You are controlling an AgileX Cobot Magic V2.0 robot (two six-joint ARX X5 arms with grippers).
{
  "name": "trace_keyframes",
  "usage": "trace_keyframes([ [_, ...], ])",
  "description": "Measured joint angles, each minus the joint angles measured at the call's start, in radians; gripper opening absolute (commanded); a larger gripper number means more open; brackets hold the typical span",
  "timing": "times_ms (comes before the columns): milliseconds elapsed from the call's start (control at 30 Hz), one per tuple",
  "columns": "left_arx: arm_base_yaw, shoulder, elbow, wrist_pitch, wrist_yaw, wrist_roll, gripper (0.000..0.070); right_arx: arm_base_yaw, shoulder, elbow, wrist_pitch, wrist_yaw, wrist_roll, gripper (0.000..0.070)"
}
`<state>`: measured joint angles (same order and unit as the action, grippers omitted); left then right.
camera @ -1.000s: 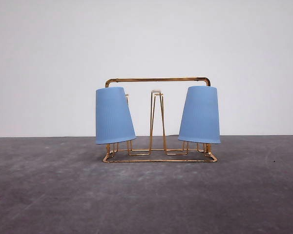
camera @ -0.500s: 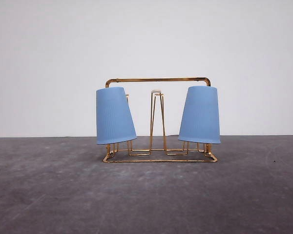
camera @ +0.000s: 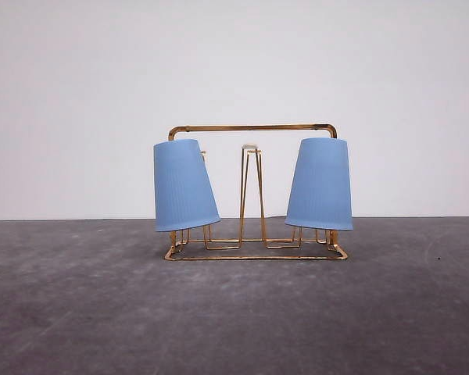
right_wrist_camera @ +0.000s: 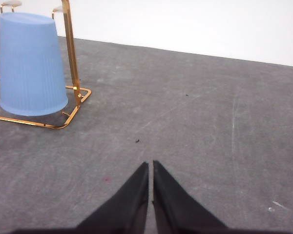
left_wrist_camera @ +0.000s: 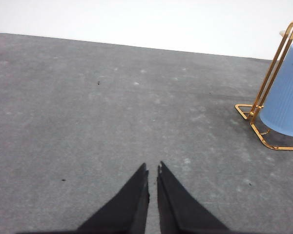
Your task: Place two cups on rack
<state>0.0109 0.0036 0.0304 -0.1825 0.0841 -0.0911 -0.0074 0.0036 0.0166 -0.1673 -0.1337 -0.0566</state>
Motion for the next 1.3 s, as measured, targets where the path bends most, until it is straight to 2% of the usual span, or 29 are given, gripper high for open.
trace_keyframes([
  [1300,0.000,0.000,0.000,0.000,0.000,0.000,0.0015,0.000,0.000,0.000,0.000,0.000,0.000,0.0014],
])
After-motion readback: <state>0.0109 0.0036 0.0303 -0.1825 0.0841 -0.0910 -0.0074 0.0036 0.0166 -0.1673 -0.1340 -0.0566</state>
